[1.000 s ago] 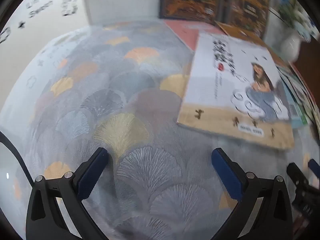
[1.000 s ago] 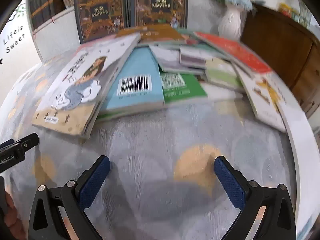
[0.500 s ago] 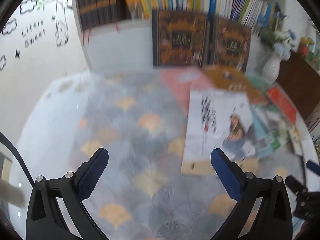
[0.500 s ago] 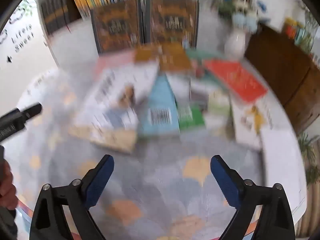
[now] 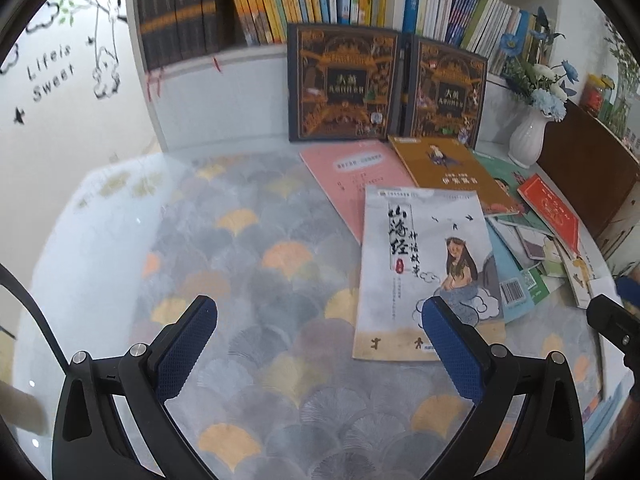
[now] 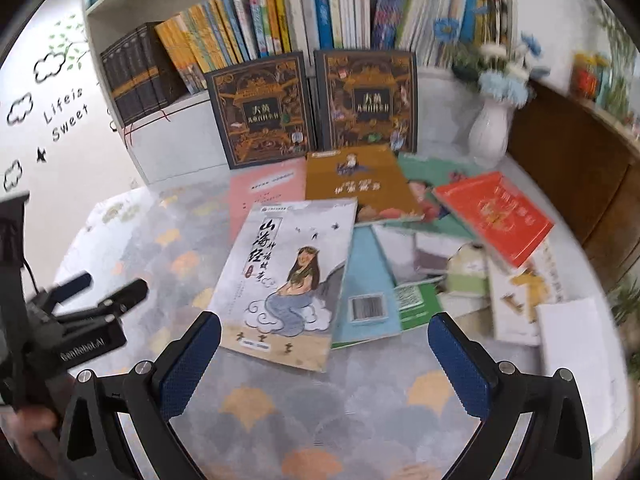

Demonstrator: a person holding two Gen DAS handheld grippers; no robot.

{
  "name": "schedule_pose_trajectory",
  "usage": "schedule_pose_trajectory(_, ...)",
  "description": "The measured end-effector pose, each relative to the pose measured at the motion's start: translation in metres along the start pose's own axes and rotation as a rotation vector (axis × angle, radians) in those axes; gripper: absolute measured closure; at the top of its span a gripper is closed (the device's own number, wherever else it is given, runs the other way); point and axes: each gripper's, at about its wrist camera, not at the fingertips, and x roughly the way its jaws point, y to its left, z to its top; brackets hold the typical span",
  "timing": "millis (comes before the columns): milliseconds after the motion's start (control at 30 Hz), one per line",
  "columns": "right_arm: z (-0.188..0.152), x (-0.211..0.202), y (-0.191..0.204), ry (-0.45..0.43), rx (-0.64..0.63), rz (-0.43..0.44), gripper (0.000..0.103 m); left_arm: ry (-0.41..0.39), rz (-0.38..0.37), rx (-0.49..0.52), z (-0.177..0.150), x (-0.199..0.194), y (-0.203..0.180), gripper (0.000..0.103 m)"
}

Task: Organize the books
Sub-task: 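Move both grippers toward the white mermaid-cover book on the pile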

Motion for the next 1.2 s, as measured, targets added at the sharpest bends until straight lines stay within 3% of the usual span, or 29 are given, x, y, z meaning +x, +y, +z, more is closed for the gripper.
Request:
schedule_pose_trajectory(600, 0.016, 0.065, -0.011, 0.084, -0.022, -0.060, 0.000, 0.120, -0.065, 0.071, 0.013, 0.059, -0.006, 0.002)
schedule_pose_trajectory(900, 0.025, 0.061, -0.002, 0.066, -0.048, -0.082, 0.000, 0.094, -0.065, 0.029, 0.022, 0.047, 0.001, 0.002)
schedule_pose_trajectory(1200, 0.024, 0.043, 0.004, 0.043, -0.075, -0.136, 0.000, 0.071, -0.125, 0.023, 0.024, 0.032, -0.014, 0.002)
